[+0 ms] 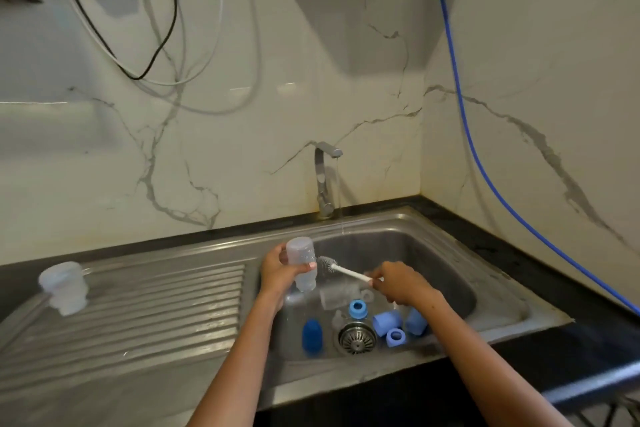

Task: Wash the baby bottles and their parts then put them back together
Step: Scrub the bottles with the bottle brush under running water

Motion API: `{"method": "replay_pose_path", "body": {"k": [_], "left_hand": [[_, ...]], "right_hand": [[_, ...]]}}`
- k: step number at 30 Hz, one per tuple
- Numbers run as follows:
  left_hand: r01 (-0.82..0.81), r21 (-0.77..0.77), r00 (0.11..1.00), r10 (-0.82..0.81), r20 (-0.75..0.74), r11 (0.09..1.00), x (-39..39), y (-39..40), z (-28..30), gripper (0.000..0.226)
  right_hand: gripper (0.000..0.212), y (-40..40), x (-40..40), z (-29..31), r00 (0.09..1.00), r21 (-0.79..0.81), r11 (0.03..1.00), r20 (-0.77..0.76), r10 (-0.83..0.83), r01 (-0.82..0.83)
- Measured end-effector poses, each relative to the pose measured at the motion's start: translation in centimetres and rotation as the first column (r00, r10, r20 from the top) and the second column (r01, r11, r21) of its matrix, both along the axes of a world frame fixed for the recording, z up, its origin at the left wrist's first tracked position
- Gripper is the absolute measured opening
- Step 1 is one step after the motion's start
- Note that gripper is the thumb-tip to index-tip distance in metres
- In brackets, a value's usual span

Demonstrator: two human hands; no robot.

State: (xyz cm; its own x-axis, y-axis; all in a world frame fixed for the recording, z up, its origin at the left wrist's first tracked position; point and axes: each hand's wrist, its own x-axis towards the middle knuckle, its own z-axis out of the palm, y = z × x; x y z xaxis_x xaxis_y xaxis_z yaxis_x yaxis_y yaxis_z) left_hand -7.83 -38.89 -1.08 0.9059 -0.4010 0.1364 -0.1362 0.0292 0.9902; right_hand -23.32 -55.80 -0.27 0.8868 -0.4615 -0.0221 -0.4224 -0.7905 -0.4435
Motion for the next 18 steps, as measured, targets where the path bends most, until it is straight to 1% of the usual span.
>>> {"method": "replay_pose_path", "body": {"k": [3, 5, 7, 8, 9, 10, 11, 12, 13, 14, 15, 16, 17, 18], "left_hand": [[-0.031, 0.007, 0.999, 0.031, 0.019, 0.999, -0.2, 1.6, 0.0, 0.056], [-0.056, -0.012, 0.998, 0.056, 0.006, 0.998, -0.7, 2.2, -0.5, 0.052], [-0.083, 0.008, 0.997, 0.083, -0.005, 0.996, -1.0, 2.4, -1.2, 0.051], [-0.082, 0.008, 0.996, 0.082, -0.046, 0.997, -1.2, 2.5, -1.2, 0.05], [-0.068, -0.028, 0.991, 0.065, -0.121, 0.997, -0.9, 2.6, -0.9, 0.049], [-0.026, -0.097, 0.975, 0.004, -0.224, 0.995, -0.6, 2.7, -0.5, 0.044], [0.024, -0.196, 0.935, -0.092, -0.343, 0.98, -0.3, 2.8, 0.0, 0.036], [0.071, -0.254, 0.891, -0.176, -0.418, 0.965, -0.1, 2.9, 0.2, 0.028], [0.094, -0.231, 0.887, -0.187, -0.422, 0.968, -0.1, 2.9, 0.2, 0.024], [0.104, -0.139, 0.918, -0.149, -0.367, 0.985, 0.0, 2.8, -0.2, 0.028], [0.055, 0.06, 0.972, -0.04, -0.231, 0.997, 0.1, 2.4, -0.7, 0.042], [-0.038, 0.242, 0.997, 0.054, -0.059, 0.97, 0.1, 2.1, -1.2, 0.06], [-0.113, 0.334, 0.993, 0.094, 0.072, 0.936, 0.0, 1.7, -1.7, 0.071], [-0.142, 0.351, 0.987, 0.104, 0.126, 0.926, -0.1, 1.4, -1.6, 0.073]], "right_hand": [[0.03, 2.2, 1.1, 0.3, 1.0, -0.026, 1.0, 0.015, 0.002, -0.002], [0.031, 3.5, 1.8, -0.1, 0.999, -0.033, 0.999, 0.031, -0.012, 0.013], [0.032, 4.2, 2.1, -0.9, 0.999, -0.037, 0.999, 0.039, -0.022, 0.023], [0.033, 4.3, 2.1, -1.3, 0.999, -0.042, 0.999, 0.032, -0.026, 0.027], [0.032, 4.3, 2.1, -1.6, 0.999, -0.048, 0.998, 0.018, -0.029, 0.03], [0.032, 4.0, 2.1, -1.9, 0.999, -0.054, 0.998, 0.001, -0.035, 0.035], [0.031, 3.8, 2.0, -2.1, 0.999, -0.057, 0.998, -0.015, -0.042, 0.041], [0.031, 3.5, 2.0, -2.3, 0.998, -0.055, 0.997, -0.025, -0.051, 0.05], [0.031, 3.3, 2.0, -2.5, 0.998, -0.053, 0.997, -0.029, -0.058, 0.057], [0.03, 3.2, 2.1, -2.5, 0.997, -0.055, 0.997, -0.032, -0.064, 0.062], [0.03, 3.1, 2.2, -2.6, 0.997, -0.059, 0.996, -0.033, -0.065, 0.063], [0.03, 3.0, 2.3, -2.5, 0.997, -0.059, 0.996, -0.033, -0.064, 0.062], [0.029, 2.9, 2.4, -2.5, 0.997, -0.054, 0.997, -0.033, -0.064, 0.063], [0.029, 2.8, 2.4, -2.4, 0.997, -0.051, 0.997, -0.035, -0.063, 0.062]]}}
